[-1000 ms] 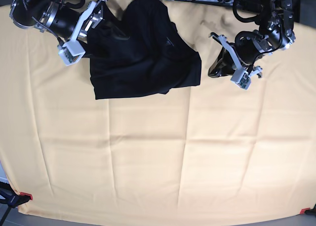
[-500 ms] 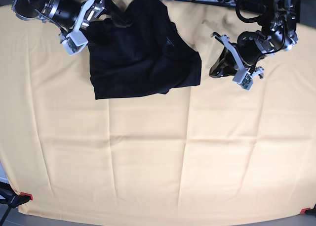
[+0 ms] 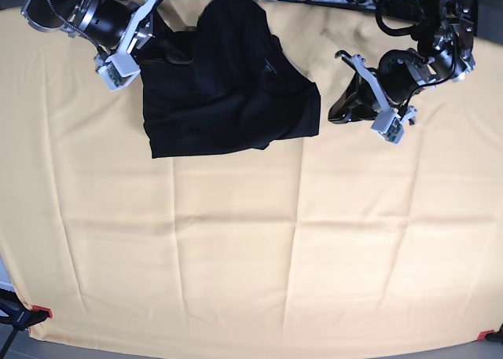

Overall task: Fold the T-shirt properly
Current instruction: 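Push the folded bundle with the right gripper and raise the left gripper, then move the left gripper to the bundle's edge and grasp the black fabric, then pull the grasped fabric with the left gripper away from the right gripper, then drag the shirt with the left gripper, holding its other end with the right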

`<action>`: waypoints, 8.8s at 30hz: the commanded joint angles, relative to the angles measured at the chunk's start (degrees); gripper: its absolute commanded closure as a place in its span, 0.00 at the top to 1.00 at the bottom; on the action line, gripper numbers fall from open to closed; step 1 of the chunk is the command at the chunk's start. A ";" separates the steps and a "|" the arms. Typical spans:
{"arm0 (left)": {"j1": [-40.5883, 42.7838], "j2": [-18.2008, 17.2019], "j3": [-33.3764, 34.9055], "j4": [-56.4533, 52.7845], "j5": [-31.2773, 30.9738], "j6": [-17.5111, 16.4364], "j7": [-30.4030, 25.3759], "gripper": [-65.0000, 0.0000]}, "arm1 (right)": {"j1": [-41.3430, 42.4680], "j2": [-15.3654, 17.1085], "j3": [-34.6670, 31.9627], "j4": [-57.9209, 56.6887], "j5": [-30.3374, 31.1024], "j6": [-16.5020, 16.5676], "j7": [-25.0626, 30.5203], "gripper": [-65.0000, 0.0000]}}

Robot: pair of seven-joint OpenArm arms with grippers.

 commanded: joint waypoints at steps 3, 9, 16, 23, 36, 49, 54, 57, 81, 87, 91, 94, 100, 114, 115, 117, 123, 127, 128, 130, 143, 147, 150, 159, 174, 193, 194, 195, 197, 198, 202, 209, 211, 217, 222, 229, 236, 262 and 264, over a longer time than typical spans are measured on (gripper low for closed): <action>-0.15 -0.63 -0.31 1.14 -6.99 -7.37 2.56 0.00 | 0.42 0.31 -1.22 0.87 3.78 0.30 1.38 0.00; -0.17 -2.01 0.09 1.16 -22.62 -12.56 12.57 0.00 | 3.65 0.33 -1.22 0.87 6.58 0.30 1.29 0.41; -0.17 -6.88 8.33 1.14 -17.73 -12.56 13.70 0.29 | 5.55 0.33 -1.22 0.87 2.43 0.30 1.33 0.61; -2.21 -12.87 21.97 3.17 -7.74 -12.56 10.60 0.44 | 5.70 0.35 -1.16 0.87 2.34 0.30 1.31 0.61; -10.08 -14.91 32.44 5.29 17.27 -12.56 -6.84 0.44 | 5.66 0.33 -1.18 0.87 2.36 0.30 1.29 0.61; -25.38 -14.91 48.24 -2.91 25.88 -12.56 -10.60 0.44 | 4.55 0.33 -1.16 0.87 2.32 0.30 1.11 0.61; -26.36 -14.88 48.83 -3.02 25.83 -12.56 -10.60 0.16 | 4.59 0.33 -1.16 0.87 2.34 0.30 0.20 0.61; -26.40 -15.06 48.83 -3.02 25.83 -12.56 -10.60 0.00 | 4.59 0.31 -1.18 0.87 2.36 0.30 0.22 0.61; -34.82 -23.41 48.83 -2.99 21.29 -12.56 -10.69 0.00 | 4.59 0.33 -1.18 0.87 2.38 0.30 0.22 0.61; -35.71 -23.43 48.83 -2.99 20.63 -12.56 -9.94 0.08 | 4.59 0.33 -1.16 0.87 2.36 0.30 0.22 0.61; -35.76 -25.24 48.83 -2.47 14.53 -12.56 -5.81 0.49 | 4.57 0.33 -1.18 0.87 2.36 0.30 0.20 0.61; -35.93 -27.12 48.81 0.24 13.49 -12.56 -4.31 0.55 | 4.57 0.33 -1.16 0.87 2.34 0.30 0.20 0.61; -35.56 -29.16 48.83 9.55 1.99 -12.56 -1.55 0.55 | 4.57 0.31 -1.18 0.87 2.34 0.30 0.20 0.61; -29.77 -25.81 57.02 7.37 17.77 -12.56 -10.38 0.55 | 3.43 0.26 -1.18 0.87 2.34 0.30 0.61 0.61; -29.88 -25.44 58.80 6.80 19.47 -12.56 -10.84 0.55 | 3.45 0.20 -1.16 0.87 2.34 0.30 0.61 0.61; -29.90 -24.39 61.81 6.21 22.23 -12.56 -11.61 0.55 | 3.45 0.17 -1.18 0.87 2.34 0.30 0.63 0.61; -32.79 -22.49 67.69 2.29 30.18 -12.56 -14.84 0.55 | 2.97 0.17 -1.16 0.87 2.36 0.30 0.39 0.61; -35.54 -20.52 71.36 -2.82 31.95 -12.56 -16.22 0.55 | 2.82 0.17 -1.16 0.87 2.34 0.30 0.24 0.61; -36.13 -19.89 72.02 -3.65 32.22 -12.56 -16.22 0.55 | 2.82 0.17 -1.18 0.87 2.36 0.30 0.24 0.61; -36.70 -18.56 72.63 -4.76 32.20 -12.56 -16.22 0.55 | 2.82 0.17 -1.18 0.87 2.36 0.30 0.22 0.61; -38.47 -20.52 72.61 -3.13 33.51 -12.56 -14.43 0.00 | 2.82 0.20 -1.16 0.87 2.34 0.30 0.22 0.61; -40.06 -24.37 72.61 0.20 33.42 -12.56 -14.43 0.00 | 2.82 0.20 -1.16 0.87 2.34 0.30 0.22 0.61; -40.02 -27.08 72.61 2.40 32.06 -12.56 -14.45 0.00 | 2.84 0.20 -1.18 0.87 2.36 0.30 0.24 0.61; -40.70 -29.22 72.30 2.75 36.17 -12.56 -14.45 0.00 | 2.84 0.20 -1.18 0.87 2.36 0.30 0.24 0.61; -46.80 -32.98 72.30 2.62 45.09 -8.55 -14.45 0.00 | 2.84 0.20 -1.18 0.87 2.34 0.30 1.22 0.61; -45.88 -35.06 72.30 2.64 43.08 -8.55 -14.67 0.00 | 22.99 0.20 -6.27 -24.55 -11.98 0.30 12.74 0.61; -45.88 -35.04 72.30 2.64 43.08 -8.55 -14.67 0.00 | 24.09 0.20 -7.23 -26.47 -11.93 0.30 12.11 0.61; -45.90 -35.04 72.30 2.64 43.10 -8.55 -14.67 0.00 | 24.96 0.20 -8.15 -27.76 -11.96 0.30 11.78 0.61; -45.88 -35.04 72.30 2.64 43.08 -8.52 -14.71 0.00 | 25.77 0.20 -9.77 -28.89 -12.00 0.30 11.69 0.61; -45.88 -35.04 72.30 2.64 43.06 -8.55 -14.71 0.00 | 25.88 0.20 -10.49 -28.89 -12.00 0.30 11.69 0.61; -45.88 -35.04 72.30 2.64 43.06 -8.52 -14.69 0.00 | 25.86 0.26 -13.60 -28.92 -14.12 0.30 11.56 0.61; -45.88 -35.04 72.30 2.64 43.06 -8.52 -14.69 0.00 | 25.86 0.37 -15.21 -28.92 -23.87 0.30 17.38 0.57; -45.90 -35.04 72.30 2.64 43.10 -8.52 -14.69 0.00 | 25.83 0.37 -15.19 -28.92 -23.02 0.30 16.92 0.38; -46.01 -35.06 72.30 2.62 43.10 -8.57 -15.43 0.00 | 25.81 0.37 -15.02 -28.74 -22.60 0.30 16.46 0.00; -48.37 -35.01 72.30 1.20 43.10 -8.52 -17.97 0.00 | 25.20 0.39 -15.02 -26.05 -23.02 0.30 16.26 0.00; -51.65 -34.36 72.30 -3.63 43.15 -5.05 -20.59 0.00 | 18.97 1.31 -11.65 -17.40 -23.17 0.30 16.28 0.00; -54.21 -27.26 72.30 -13.86 44.26 -5.07 -25.59 0.00 | 11.91 1.29 -7.37 -12.74 -22.56 0.30 16.39 0.00; -65.90 -7.50 72.30 -35.21 40.94 -12.56 -31.80 0.00 | -1.60 -2.60 -6.45 -3.08 -25.14 -2.84 20.68 0.00; -66.12 -7.98 72.30 -35.19 40.70 -12.56 -31.78 0.00 | -0.61 -2.56 -6.45 -3.08 -25.11 -1.38 21.46 0.00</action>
